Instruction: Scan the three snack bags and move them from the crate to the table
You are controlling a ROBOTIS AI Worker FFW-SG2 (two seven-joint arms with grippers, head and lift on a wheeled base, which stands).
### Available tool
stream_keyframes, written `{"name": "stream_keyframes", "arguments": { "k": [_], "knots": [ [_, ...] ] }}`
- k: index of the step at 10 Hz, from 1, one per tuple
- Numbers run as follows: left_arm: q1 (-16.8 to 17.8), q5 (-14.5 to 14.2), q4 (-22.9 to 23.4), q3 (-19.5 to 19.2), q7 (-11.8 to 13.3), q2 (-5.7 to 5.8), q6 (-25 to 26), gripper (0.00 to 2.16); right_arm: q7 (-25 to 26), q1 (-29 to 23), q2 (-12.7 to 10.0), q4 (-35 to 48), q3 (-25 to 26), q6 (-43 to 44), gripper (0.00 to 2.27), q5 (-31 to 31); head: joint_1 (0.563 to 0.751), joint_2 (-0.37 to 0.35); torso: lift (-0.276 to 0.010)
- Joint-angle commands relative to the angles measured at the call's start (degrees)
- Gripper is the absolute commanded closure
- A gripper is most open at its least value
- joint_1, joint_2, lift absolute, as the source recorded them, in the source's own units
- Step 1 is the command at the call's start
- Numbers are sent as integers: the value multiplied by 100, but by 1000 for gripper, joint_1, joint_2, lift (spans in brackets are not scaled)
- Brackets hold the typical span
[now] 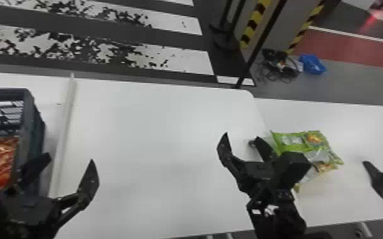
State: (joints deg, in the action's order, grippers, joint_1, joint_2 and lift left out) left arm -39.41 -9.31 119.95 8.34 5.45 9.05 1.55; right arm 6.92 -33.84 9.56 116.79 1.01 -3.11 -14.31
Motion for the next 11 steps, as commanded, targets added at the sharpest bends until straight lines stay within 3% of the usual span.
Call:
{"name": "stream_keyframes", "arguments": {
  "k": [1,3,5,6,8,9,11],
  "knots": [
    [-102,9,152,-17,0,0,0,36,20,-378,-42,37,-373,719,80,192,695,-215,-62],
    [-286,-18,380,-245,9,0,17,36,11,-624,-25,28,-470,1000,83,192,695,-157,-62],
    [-383,-484,1127,-984,9,-70,1142,36,-24,-676,37,20,-470,1000,83,192,695,-124,-62],
    [-260,-738,1303,-1423,35,-96,1371,36,-68,-747,46,11,-549,1176,87,192,695,-85,-62],
    [355,-1134,1347,-1986,123,-140,2215,39,-68,-703,178,-104,-689,1299,90,219,695,29,-62],
    [663,-1196,1277,-2135,53,-140,2689,80,-68,-641,195,-200,-689,1334,90,219,695,49,-62],
    [1516,-1433,705,-2487,-176,-123,3849,93,-68,-527,222,-350,-689,1334,90,219,695,104,-62]
  ]
}}
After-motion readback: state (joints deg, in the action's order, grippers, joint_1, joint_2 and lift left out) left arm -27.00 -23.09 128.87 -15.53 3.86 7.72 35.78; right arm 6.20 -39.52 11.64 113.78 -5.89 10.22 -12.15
